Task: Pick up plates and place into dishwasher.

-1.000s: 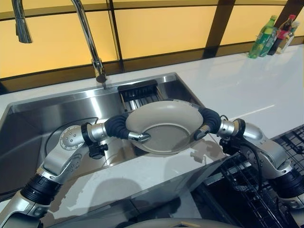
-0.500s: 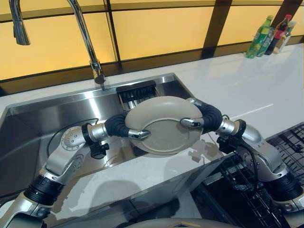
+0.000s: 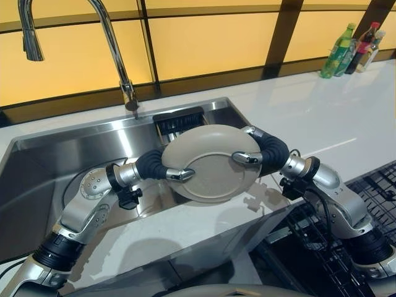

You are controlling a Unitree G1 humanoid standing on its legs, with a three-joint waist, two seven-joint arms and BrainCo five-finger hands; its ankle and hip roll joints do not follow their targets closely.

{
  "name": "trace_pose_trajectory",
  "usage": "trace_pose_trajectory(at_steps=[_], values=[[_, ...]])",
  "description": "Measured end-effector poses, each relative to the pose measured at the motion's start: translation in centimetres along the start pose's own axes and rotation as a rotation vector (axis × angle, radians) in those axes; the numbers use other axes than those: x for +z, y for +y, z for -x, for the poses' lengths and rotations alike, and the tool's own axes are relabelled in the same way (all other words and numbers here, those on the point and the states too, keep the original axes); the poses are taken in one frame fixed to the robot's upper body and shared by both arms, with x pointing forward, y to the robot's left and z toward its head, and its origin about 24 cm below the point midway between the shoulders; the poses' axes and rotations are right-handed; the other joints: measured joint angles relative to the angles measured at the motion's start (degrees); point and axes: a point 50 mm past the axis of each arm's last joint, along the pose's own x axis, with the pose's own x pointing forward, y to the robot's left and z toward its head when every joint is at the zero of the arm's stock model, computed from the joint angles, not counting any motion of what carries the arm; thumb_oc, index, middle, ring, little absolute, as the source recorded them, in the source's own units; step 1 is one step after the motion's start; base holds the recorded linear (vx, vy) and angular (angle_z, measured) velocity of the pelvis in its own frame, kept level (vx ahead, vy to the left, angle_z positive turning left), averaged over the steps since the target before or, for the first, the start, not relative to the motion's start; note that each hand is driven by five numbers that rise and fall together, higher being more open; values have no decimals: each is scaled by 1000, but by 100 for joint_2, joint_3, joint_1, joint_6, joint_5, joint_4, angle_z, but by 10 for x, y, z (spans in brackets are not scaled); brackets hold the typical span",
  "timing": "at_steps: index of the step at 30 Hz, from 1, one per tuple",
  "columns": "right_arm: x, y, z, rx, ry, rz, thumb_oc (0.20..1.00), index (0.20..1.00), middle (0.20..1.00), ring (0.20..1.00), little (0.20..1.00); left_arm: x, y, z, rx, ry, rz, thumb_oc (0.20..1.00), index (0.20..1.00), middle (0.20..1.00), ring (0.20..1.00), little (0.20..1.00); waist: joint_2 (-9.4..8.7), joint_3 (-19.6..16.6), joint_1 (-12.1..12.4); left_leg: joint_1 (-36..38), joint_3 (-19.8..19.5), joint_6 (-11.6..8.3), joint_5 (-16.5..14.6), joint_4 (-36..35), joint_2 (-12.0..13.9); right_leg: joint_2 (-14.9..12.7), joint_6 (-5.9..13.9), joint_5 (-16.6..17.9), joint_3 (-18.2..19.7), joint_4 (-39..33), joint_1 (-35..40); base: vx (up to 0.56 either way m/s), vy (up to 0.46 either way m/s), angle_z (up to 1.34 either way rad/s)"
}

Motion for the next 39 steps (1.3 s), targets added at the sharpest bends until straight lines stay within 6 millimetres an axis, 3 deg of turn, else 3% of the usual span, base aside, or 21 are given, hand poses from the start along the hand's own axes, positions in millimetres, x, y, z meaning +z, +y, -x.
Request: trace_pose_trajectory(at_steps=[7, 14, 27, 33, 39], values=[[-10, -8, 2, -83, 58, 3, 200, 200, 200, 200, 200, 1, 9, -4, 254, -111, 40, 1000, 1000, 1000, 1000, 1000, -3, -2, 19, -38, -102, -41, 27, 1, 32, 73, -46, -25, -105, 0, 19, -8, -31, 7], [-15, -19, 8, -165, 91, 25, 200, 200, 200, 200, 200, 11, 20, 8, 393, -181, -7, 1000, 1000, 1000, 1000, 1000, -2, -1, 21, -103, -157, -64, 41, 21, 45, 96, -67, -39, -173, -1, 13, -4, -9, 5], [-19, -23, 17, -213, 108, 25, 200, 200, 200, 200, 200, 14, 22, 11, 422, -206, -27, 1000, 1000, 1000, 1000, 1000, 35, 23, 19, -123, -234, -64, 40, 13, 42, 98, -74, -47, -237, -2, 22, -2, 1, 2], [-10, -35, 24, -340, 93, 128, 200, 200, 200, 200, 200, 14, 22, 10, 437, -218, -20, 1000, 1000, 1000, 1000, 1000, 41, 32, 7, -130, -227, -65, 39, 4, 42, 98, -75, -50, -236, -2, 10, -1, 5, 0], [9, -59, 50, -580, 80, 289, 200, 200, 200, 200, 200, 20, 30, 21, 505, -239, -35, 1000, 1000, 1000, 1000, 1000, 37, 45, -2, -137, -104, -84, 19, 1, 65, 105, -80, -51, -153, -1, -56, 6, 29, -7]])
